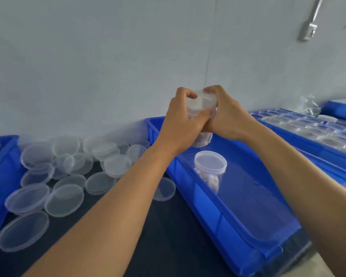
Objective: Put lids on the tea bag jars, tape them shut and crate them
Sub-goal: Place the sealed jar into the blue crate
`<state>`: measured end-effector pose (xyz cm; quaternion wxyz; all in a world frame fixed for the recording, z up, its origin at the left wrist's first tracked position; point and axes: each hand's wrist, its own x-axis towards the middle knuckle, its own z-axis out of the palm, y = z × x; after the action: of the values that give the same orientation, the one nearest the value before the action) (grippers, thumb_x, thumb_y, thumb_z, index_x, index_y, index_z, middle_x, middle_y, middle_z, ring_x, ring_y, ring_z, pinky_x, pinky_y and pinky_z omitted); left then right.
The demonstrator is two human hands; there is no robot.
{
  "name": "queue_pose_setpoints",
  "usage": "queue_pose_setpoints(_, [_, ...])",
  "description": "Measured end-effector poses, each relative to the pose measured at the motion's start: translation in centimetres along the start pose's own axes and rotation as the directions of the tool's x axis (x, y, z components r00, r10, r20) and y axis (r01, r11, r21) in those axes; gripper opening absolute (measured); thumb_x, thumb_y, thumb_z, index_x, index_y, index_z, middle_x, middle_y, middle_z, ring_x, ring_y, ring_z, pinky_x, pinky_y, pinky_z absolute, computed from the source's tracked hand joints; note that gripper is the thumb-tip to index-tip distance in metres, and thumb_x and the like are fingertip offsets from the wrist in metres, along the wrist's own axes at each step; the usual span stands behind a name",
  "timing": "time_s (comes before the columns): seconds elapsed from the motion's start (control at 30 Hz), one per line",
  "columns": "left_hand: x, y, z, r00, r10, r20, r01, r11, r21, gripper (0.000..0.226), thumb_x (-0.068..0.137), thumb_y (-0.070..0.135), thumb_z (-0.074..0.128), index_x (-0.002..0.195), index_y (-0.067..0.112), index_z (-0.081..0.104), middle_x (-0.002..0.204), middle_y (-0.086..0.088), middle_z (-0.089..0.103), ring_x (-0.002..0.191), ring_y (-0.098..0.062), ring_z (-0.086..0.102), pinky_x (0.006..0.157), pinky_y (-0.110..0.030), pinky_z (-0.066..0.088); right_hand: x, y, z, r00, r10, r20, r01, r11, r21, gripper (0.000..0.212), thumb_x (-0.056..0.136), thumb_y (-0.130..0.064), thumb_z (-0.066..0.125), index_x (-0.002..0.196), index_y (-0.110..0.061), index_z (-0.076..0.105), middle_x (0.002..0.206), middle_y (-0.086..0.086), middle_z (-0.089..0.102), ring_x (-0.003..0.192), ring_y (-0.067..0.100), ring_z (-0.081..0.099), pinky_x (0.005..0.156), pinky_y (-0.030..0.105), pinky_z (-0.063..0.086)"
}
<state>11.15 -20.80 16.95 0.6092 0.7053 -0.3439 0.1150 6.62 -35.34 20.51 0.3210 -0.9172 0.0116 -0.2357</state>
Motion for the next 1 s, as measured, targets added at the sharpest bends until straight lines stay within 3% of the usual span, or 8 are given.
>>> queue_pose_setpoints(0.13, [2.0,-3.6,0.6,0.993,-0.113,0.021,0.111,0.992,0.059,0.042,0.083,0.043,0.069,0.117,0.032,0.046,0.122,-0.004,0.059,0.099,-0.009,0.063,0.071,-0.012,0.047,2.5,2.3,2.6,0.994,0.091,0.066,-0.087,0.995,-0.050,0.107,0.054,-0.055,0.081,0.146,-0.030,0.034,0.112,-0.003,0.061,0.101,0.018,0.064,0.078,0.031,0.050])
queue_pose_setpoints(0.23, [1.9,-6.1,1.0,0.975,-0.212,0.064,0.202,0.970,0.138,0.038,0.082,0.044,0.059,0.115,0.033,0.045,0.122,-0.005,0.059,0.102,-0.022,0.065,0.091,-0.044,0.056,3.3,3.8,4.7,0.977,0.165,0.136,-0.148,0.981,-0.128,0.105,0.052,-0.057,0.077,0.143,-0.026,0.036,0.117,0.003,0.060,0.102,0.026,0.064,0.084,0.041,0.054])
queue_pose_setpoints(0.33, [1.1,-8.8,0.9,0.948,-0.292,0.125,0.243,0.920,0.309,0.020,0.095,0.046,0.040,0.113,0.040,0.042,0.122,0.003,0.057,0.110,-0.025,0.058,0.115,-0.059,0.036,3.0,5.3,7.0,0.943,0.217,0.253,-0.156,0.958,-0.239,0.095,0.053,-0.062,0.076,0.137,-0.026,0.047,0.120,-0.002,0.054,0.095,0.022,0.063,0.082,0.042,0.055])
queue_pose_setpoints(0.43, [0.5,-11.0,0.4,0.928,-0.333,0.169,0.220,0.852,0.476,0.012,0.105,0.043,0.032,0.114,0.043,0.040,0.115,0.004,0.066,0.112,-0.024,0.059,0.122,-0.067,0.019,2.5,6.8,8.5,0.918,0.276,0.285,-0.199,0.942,-0.271,0.099,0.056,-0.056,0.078,0.142,-0.029,0.038,0.119,-0.003,0.057,0.097,0.024,0.065,0.087,0.048,0.057])
queue_pose_setpoints(0.53, [0.4,-11.5,0.3,0.919,-0.352,0.179,0.206,0.813,0.544,0.015,0.106,0.042,0.032,0.116,0.042,0.044,0.123,0.000,0.065,0.121,-0.024,0.056,0.124,-0.068,0.014,2.9,7.2,8.6,0.856,0.318,0.407,-0.200,0.930,-0.307,0.112,0.063,-0.049,0.077,0.158,-0.035,0.019,0.126,0.002,0.061,0.108,0.026,0.063,0.096,0.047,0.055])
queue_pose_setpoints(0.8, [0.5,-10.5,0.1,0.895,-0.390,0.217,0.222,0.812,0.540,0.008,0.099,0.040,0.044,0.103,0.047,0.044,0.121,0.002,0.059,0.114,-0.022,0.053,0.113,-0.068,0.035,3.0,6.6,6.8,0.715,0.392,0.579,-0.297,0.920,-0.257,0.073,0.094,-0.038,0.061,0.156,-0.035,0.023,0.146,-0.006,0.036,0.129,0.028,0.045,0.096,0.040,0.037])
queue_pose_setpoints(0.9, [0.1,-9.9,0.1,0.885,-0.397,0.244,0.203,0.799,0.566,0.006,0.102,0.047,0.042,0.105,0.050,0.046,0.126,0.002,0.059,0.127,-0.025,0.050,0.113,-0.068,0.034,2.6,6.6,6.2,0.734,0.381,0.562,-0.356,0.921,-0.160,0.049,0.100,-0.038,0.051,0.147,-0.031,0.038,0.145,-0.004,0.042,0.131,0.025,0.042,0.100,0.041,0.033])
queue_pose_setpoints(1.0, [-0.8,-9.5,-0.6,0.883,-0.384,0.270,0.207,0.835,0.510,0.025,0.104,0.044,0.042,0.126,0.050,0.051,0.140,0.001,0.058,0.137,-0.023,0.049,0.113,-0.061,0.040,2.6,5.7,6.4,0.796,0.349,0.494,-0.301,0.937,-0.177,0.036,0.106,-0.033,0.042,0.141,-0.025,0.048,0.150,-0.002,0.047,0.131,0.023,0.046,0.102,0.039,0.033])
